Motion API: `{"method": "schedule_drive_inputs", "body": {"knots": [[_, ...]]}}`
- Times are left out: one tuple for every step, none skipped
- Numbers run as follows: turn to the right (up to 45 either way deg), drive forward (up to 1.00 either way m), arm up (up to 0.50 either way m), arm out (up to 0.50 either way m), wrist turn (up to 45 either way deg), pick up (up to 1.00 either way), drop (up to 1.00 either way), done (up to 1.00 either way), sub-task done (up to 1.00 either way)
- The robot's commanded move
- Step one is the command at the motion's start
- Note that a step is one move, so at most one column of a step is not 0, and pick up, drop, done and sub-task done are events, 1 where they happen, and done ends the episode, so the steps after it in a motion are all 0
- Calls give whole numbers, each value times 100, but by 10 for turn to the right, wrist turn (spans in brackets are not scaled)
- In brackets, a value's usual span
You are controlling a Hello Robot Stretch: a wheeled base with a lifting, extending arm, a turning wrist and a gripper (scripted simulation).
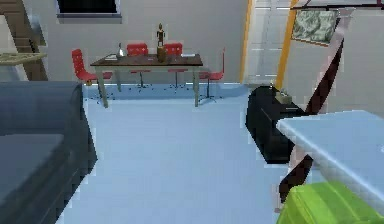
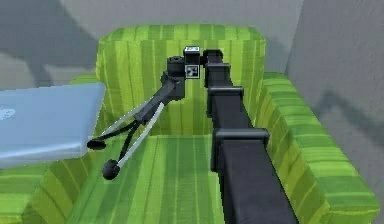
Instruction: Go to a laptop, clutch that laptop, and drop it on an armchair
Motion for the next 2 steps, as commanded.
{"method": "schedule_drive_inputs", "body": {"knots": [[0,0,0,0,450,0,0,0,0],[0,0,0,0,450,0,0,0,0]]}}
